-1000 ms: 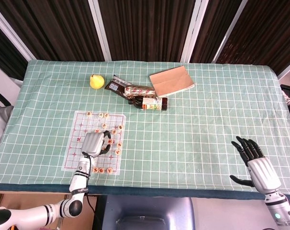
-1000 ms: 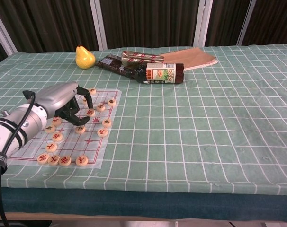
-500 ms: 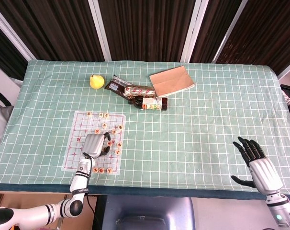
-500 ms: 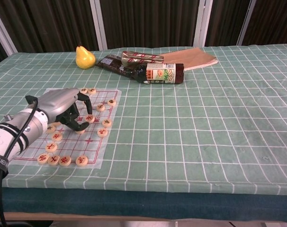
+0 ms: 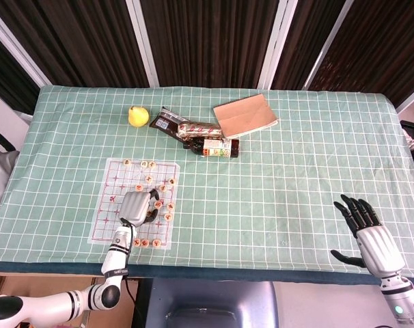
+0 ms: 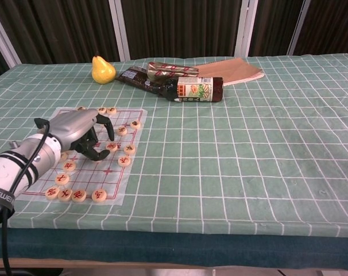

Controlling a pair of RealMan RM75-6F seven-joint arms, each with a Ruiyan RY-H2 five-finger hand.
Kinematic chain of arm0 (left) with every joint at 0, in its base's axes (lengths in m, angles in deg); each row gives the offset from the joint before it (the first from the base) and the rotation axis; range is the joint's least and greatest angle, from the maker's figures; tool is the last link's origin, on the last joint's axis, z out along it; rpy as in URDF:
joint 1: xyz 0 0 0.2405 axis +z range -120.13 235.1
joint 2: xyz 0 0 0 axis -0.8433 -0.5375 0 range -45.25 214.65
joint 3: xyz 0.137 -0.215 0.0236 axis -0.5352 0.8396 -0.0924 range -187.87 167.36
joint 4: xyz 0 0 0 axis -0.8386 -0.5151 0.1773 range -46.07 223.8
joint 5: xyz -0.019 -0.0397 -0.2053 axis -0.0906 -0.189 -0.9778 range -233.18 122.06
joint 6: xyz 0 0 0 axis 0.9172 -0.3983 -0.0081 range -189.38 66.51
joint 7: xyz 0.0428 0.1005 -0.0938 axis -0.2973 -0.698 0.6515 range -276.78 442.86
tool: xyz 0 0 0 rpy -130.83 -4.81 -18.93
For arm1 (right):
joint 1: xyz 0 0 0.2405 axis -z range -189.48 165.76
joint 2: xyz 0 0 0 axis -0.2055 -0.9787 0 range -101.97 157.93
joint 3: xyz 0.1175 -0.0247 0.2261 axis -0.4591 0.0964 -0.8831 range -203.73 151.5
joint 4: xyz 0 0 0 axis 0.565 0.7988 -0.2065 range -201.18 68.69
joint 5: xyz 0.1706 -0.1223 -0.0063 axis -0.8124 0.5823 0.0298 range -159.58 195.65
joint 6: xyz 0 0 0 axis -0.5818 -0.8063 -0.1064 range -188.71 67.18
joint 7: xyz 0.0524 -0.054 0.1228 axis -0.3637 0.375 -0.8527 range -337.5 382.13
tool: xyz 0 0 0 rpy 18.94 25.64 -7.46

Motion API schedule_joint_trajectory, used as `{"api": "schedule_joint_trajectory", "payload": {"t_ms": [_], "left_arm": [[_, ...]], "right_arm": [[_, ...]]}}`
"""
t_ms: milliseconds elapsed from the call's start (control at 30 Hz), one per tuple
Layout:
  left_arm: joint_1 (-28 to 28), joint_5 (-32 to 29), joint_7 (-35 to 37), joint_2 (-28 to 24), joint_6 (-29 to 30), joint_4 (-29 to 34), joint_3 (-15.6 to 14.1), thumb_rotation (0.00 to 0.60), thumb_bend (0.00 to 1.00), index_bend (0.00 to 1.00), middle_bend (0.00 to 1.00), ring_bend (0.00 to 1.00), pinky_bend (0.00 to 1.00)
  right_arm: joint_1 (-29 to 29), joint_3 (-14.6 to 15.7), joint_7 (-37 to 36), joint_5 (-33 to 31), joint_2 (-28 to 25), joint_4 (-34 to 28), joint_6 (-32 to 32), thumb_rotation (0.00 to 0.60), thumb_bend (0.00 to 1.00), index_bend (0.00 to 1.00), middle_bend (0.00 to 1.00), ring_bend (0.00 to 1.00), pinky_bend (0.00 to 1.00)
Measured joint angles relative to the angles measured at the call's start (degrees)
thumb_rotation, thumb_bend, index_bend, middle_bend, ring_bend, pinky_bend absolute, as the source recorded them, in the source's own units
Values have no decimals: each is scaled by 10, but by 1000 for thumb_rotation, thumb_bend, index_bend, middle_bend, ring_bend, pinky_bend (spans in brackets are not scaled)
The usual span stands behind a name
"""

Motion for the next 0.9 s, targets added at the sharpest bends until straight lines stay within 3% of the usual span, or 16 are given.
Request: {"api": "schedule_joint_trajectory", "payload": {"t_ms": [333,533,567,633,700,833,900], "left_arm": [[1,8,5,-10,7,27,-2,600,338,403,1000,1000,1000],[18,54,20,-53,44,113,-10,600,338,328,990,1000,1000],[25,72,27,-71,56,140,-14,600,340,276,913,970,997],[40,102,40,-105,78,179,-23,600,351,154,613,725,859],[62,136,58,-157,102,216,-37,600,363,46,285,314,541],[107,199,114,-267,139,270,-75,600,371,1,53,33,237],[137,228,155,-323,158,285,-106,600,374,0,0,0,123]], "right_arm": [[2,-1,1,0,1,1,-3,600,130,0,0,0,0],[4,-1,-1,1,-1,-1,-8,600,129,0,0,0,0],[5,-1,-1,1,-2,-1,-10,600,129,0,0,0,0],[9,-1,1,0,-5,-5,-14,600,129,0,0,0,0],[13,0,6,-5,-8,-13,-15,600,130,0,0,0,0],[18,1,18,-15,-13,-23,-13,600,130,0,0,0,0],[20,1,32,-20,-14,-27,-11,600,129,0,0,0,0]]}}
